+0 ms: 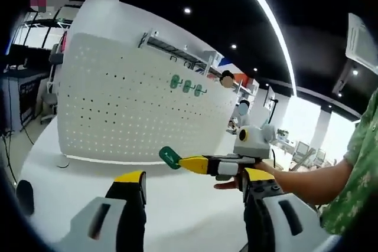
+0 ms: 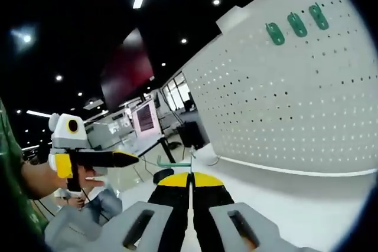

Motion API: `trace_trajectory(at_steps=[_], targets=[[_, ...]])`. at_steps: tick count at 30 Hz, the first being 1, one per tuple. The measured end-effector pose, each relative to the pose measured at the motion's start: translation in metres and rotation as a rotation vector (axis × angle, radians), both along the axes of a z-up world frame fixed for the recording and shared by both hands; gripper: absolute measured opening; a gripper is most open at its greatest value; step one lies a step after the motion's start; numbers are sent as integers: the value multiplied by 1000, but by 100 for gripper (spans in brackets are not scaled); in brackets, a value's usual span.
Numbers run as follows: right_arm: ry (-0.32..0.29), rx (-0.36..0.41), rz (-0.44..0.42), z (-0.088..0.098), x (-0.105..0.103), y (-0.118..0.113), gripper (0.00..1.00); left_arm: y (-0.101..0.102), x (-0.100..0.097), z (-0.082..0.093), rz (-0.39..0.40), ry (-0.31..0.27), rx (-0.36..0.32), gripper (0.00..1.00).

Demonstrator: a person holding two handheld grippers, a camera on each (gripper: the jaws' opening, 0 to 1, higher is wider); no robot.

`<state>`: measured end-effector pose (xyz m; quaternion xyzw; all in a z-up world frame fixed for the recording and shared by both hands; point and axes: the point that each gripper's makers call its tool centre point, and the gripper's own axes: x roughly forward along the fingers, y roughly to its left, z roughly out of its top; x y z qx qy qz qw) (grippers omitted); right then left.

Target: Insert the hook assembly into the mounting plate slot until the hook locks in place.

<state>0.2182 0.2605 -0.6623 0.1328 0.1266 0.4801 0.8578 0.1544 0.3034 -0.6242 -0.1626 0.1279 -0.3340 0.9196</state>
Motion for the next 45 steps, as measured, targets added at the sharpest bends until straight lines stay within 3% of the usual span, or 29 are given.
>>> trace_trajectory(at_steps=[6, 11, 14, 19, 26, 33, 36, 37, 41, 45], targets=[[-31, 22, -12, 13, -5, 0, 0, 1, 5, 7, 20, 24, -93, 59], [-79, 25, -18, 23, -9, 2, 0, 0, 11, 13, 35, 18, -100, 52], [-99, 36, -33, 28, -10, 0, 0, 0, 15, 20, 45, 28, -158, 50], [-155, 72, -51, 42, -13, -1, 0, -3, 19, 22, 50, 32, -167, 48], [-218, 107, -68, 55, -15, 0, 0, -5, 26, 33, 62, 46, -248, 41], [-259, 136, -78, 66, -18, 1, 0, -7, 31, 38, 67, 36, -259, 37], [-266, 140, -75, 68, -19, 2, 0, -5, 33, 48, 83, -49, -261, 22], [-265, 141, -73, 68, -20, 2, 0, -6, 32, 49, 78, -51, -261, 18], [-267, 145, -73, 70, -21, 2, 0, -8, 34, 44, 71, -21, -246, 23], [-278, 152, -72, 74, -23, 3, 0, -8, 34, 47, 73, -31, -270, 17]])
